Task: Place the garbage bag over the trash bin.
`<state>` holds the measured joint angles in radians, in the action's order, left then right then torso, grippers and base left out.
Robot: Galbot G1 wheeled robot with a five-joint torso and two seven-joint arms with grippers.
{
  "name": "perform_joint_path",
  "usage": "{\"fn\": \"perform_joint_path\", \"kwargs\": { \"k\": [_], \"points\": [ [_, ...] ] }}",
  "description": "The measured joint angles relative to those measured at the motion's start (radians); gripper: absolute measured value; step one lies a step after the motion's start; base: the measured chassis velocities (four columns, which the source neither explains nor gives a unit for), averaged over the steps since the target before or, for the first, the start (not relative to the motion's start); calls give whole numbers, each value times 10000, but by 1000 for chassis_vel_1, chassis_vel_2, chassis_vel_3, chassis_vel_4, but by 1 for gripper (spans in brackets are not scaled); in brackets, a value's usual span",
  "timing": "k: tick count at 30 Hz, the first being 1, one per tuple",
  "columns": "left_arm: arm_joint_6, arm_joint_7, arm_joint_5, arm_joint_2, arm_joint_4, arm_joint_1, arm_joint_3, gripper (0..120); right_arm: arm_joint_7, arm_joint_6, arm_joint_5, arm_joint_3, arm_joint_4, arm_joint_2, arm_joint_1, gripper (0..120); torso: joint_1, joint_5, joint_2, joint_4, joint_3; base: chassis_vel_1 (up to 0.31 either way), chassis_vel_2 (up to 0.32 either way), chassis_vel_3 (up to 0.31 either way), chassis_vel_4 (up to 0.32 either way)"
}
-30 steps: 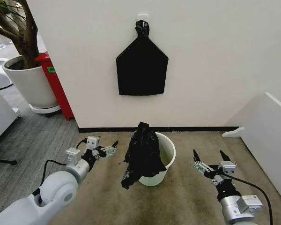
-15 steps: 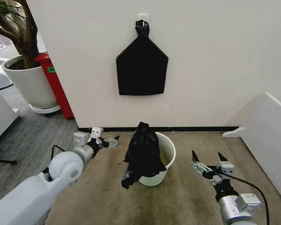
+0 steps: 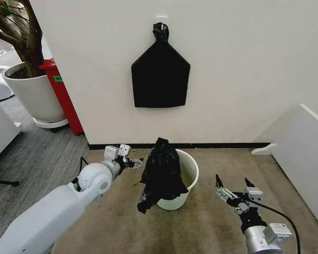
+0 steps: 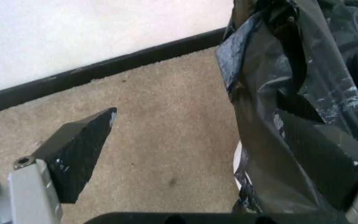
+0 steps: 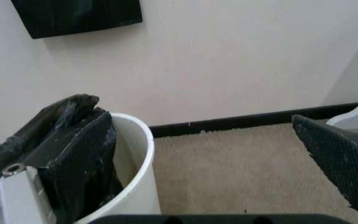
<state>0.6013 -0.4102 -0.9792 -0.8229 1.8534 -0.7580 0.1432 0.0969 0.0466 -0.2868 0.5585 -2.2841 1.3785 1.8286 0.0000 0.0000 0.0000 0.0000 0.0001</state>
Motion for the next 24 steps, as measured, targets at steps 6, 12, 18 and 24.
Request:
{"fn": "perform_joint_path", "kwargs": {
  "k": [6,12,18,24],
  "points": [
    [-59,154,121,-168,-118,41,136,100,56,-12,42,-77,74,-43,-3,100,0,0,-1,0,0,0,0,0,0],
    [-21,178,232,-277,-301,100,304,100,63,-16,43,-111,177,-94,-12,100,0,0,-1,0,0,0,0,0,0],
    [-2,362,401,-568,-541,311,847,100,63,-35,135,-314,239,-157,1,100,0,0,-1,0,-1,0,0,0,0],
    [32,358,474,-799,-743,434,1230,100,72,-38,122,-284,255,-224,23,100,0,1,-1,0,-1,0,0,0,0]
  ]
}}
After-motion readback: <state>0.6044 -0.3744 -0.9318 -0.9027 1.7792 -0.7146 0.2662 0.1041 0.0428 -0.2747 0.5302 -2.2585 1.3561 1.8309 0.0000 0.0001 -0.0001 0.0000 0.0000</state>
